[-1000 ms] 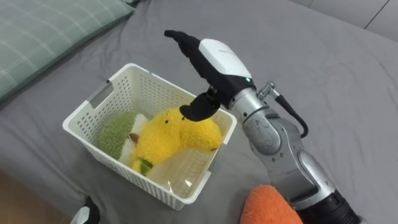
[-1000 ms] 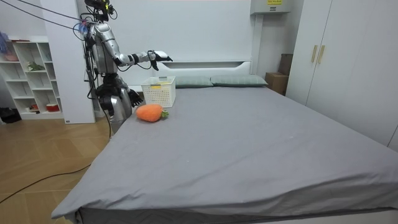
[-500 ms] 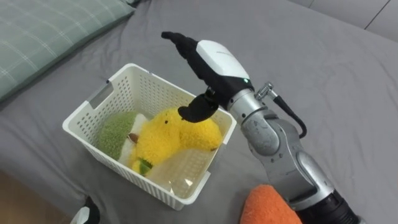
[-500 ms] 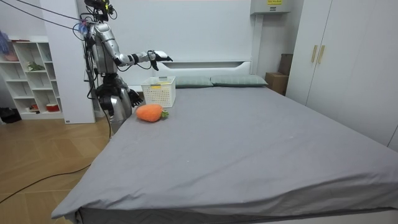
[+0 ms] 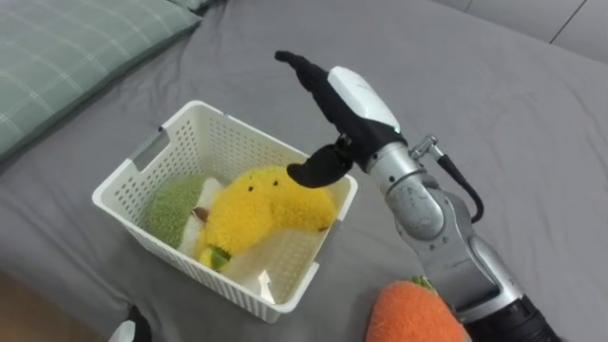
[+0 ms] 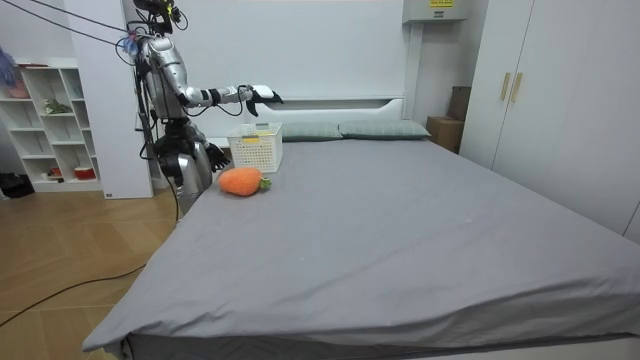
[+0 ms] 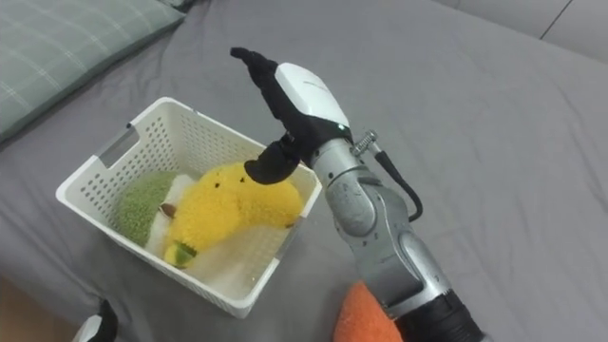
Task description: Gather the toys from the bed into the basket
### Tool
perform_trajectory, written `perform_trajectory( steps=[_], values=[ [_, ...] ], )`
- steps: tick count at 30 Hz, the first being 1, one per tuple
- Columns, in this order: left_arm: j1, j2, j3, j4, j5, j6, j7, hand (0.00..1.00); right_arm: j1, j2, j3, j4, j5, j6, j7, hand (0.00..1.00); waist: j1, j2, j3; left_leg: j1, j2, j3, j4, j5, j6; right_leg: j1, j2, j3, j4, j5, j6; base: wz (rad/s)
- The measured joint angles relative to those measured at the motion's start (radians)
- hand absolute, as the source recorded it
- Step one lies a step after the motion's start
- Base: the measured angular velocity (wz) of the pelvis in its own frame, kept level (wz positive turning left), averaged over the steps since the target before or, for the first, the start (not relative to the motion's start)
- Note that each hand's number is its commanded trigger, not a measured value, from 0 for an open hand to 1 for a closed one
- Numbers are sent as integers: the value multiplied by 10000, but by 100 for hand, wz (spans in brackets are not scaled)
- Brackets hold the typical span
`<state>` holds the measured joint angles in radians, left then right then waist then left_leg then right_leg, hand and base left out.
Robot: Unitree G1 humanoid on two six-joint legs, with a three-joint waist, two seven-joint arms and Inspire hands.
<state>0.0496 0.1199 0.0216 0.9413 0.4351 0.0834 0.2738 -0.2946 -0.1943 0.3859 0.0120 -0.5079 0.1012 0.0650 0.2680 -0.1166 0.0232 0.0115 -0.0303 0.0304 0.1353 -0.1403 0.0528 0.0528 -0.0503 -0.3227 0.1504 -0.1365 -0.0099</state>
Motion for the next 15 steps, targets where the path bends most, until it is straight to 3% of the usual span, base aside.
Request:
perform_trajectory(
  steps=[7, 11, 15],
  values=[
    [130, -55, 201, -3, 1, 2, -3, 0, 611, -10, -1346, 4, 304, -289, -664, 0, -357, 103, -50, 129, 21, 229, 9, -1, 0, 13, -12, 196, 9, -1, 1, -6],
    [322, -111, 389, -1, -27, 3, 19, 0, 1056, -46, -1476, 89, 343, -371, -983, 0, -735, 210, -118, 181, 21, 242, 5, -1, 1, 65, -30, 234, 22, 0, 2, -3],
    [321, -163, 552, -2, -30, -6, 39, 0, 1328, -129, -1597, 180, 725, -371, -976, 0, -833, 273, -151, 226, 32, 257, 2, -1, 1, 102, -43, 278, 45, 0, 1, -1]
  ],
)
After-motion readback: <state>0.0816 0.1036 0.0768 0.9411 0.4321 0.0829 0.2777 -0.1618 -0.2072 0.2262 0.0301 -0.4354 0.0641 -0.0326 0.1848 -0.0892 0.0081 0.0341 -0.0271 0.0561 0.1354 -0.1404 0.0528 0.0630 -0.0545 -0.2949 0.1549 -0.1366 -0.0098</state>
